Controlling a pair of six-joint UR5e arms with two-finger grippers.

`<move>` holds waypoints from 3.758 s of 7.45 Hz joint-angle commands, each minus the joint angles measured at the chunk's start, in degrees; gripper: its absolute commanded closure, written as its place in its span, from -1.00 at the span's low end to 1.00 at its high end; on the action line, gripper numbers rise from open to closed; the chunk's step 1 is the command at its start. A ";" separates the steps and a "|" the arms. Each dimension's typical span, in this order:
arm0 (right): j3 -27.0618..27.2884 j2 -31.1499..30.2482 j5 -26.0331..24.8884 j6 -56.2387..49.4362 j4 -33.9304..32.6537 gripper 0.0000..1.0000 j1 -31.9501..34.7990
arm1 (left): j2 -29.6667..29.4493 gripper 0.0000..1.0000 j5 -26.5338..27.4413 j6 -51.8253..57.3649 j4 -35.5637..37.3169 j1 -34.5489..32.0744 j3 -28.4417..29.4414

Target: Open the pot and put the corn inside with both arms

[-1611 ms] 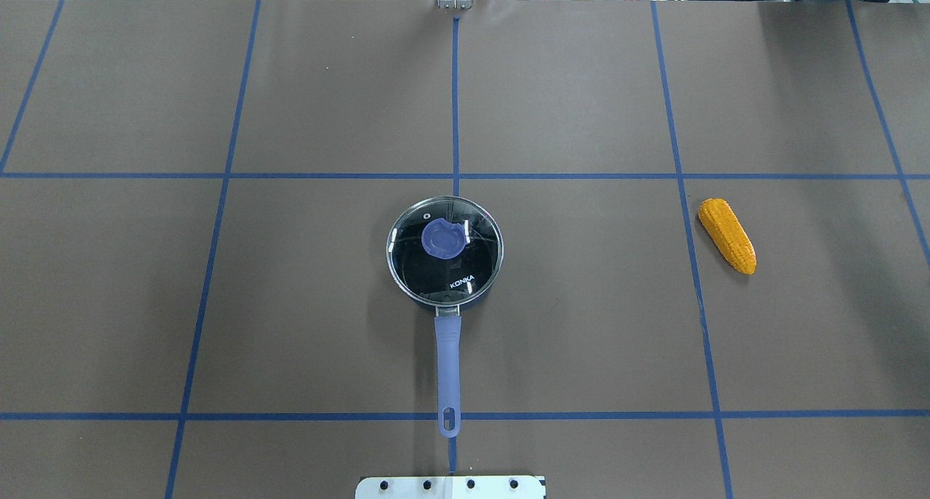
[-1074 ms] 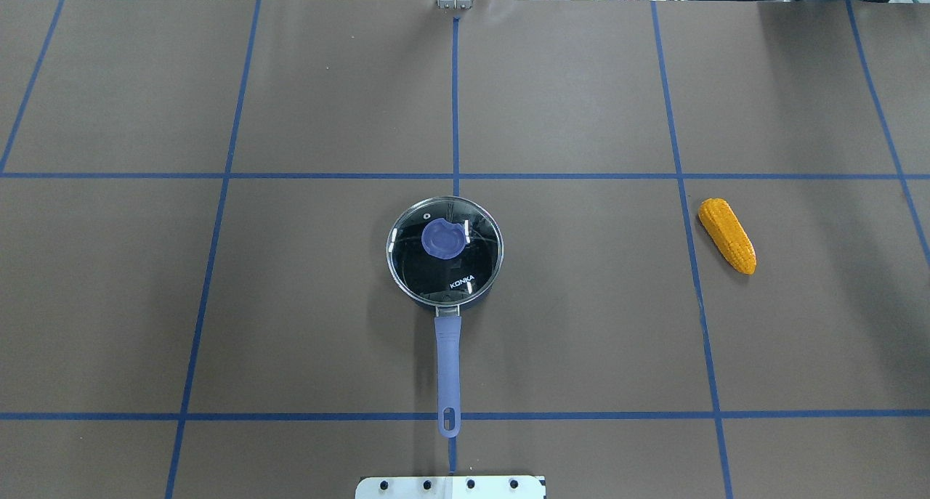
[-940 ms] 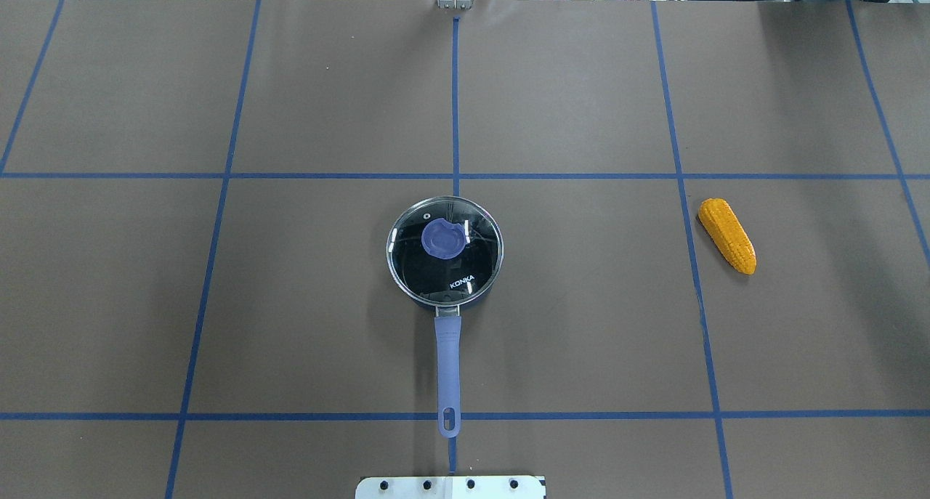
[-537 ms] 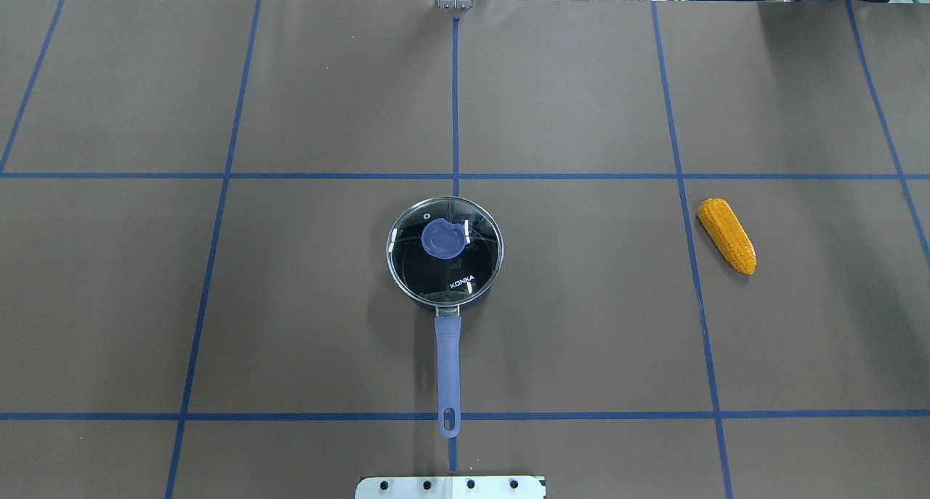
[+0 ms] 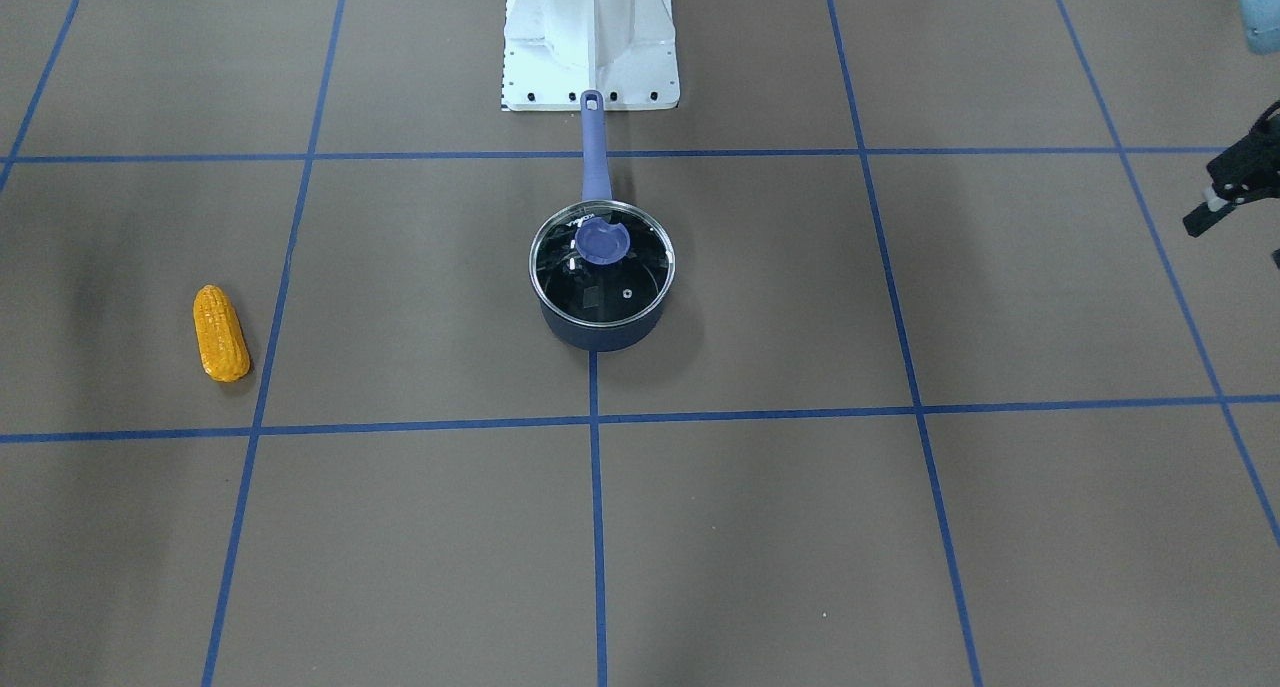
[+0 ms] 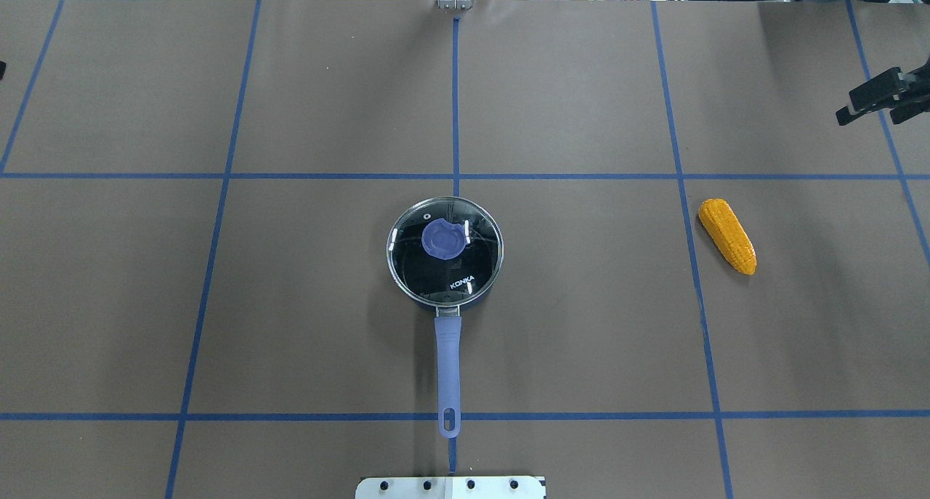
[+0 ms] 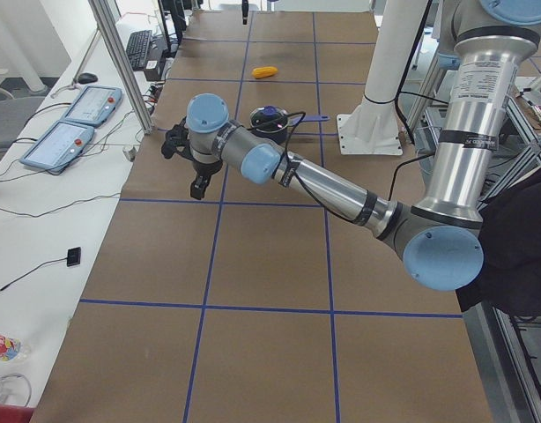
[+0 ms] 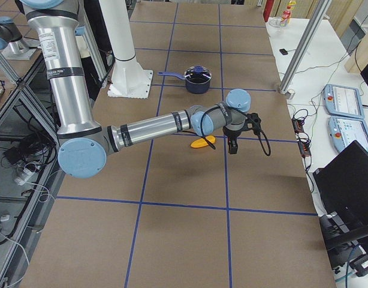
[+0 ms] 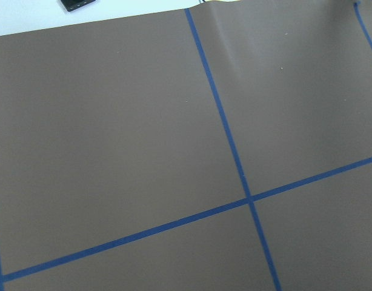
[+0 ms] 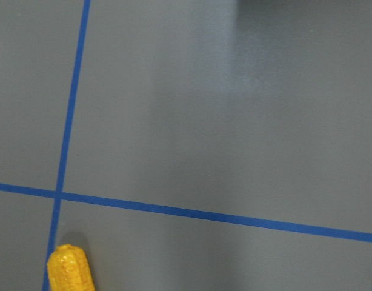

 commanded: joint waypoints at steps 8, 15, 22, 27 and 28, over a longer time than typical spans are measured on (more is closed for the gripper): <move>0.58 2.67 -8.74 4.29 0.30 -1.00 -16.29 | -21.84 -0.96 23.69 -37.30 10.52 30.22 -5.99; -4.44 2.23 -12.80 5.17 7.24 -1.00 -22.18 | -36.38 -0.96 33.49 -44.16 15.76 40.97 5.07; -4.44 0.82 -12.62 5.78 7.68 -0.34 -24.39 | -39.65 -0.91 35.51 -44.69 13.39 43.70 12.73; -3.74 0.82 -11.75 5.26 7.60 0.24 -24.04 | -39.56 -0.91 35.60 -44.61 12.60 44.93 14.48; -3.56 1.00 -11.48 5.08 7.33 0.31 -22.47 | -39.56 -0.91 36.21 -44.69 12.25 45.63 15.01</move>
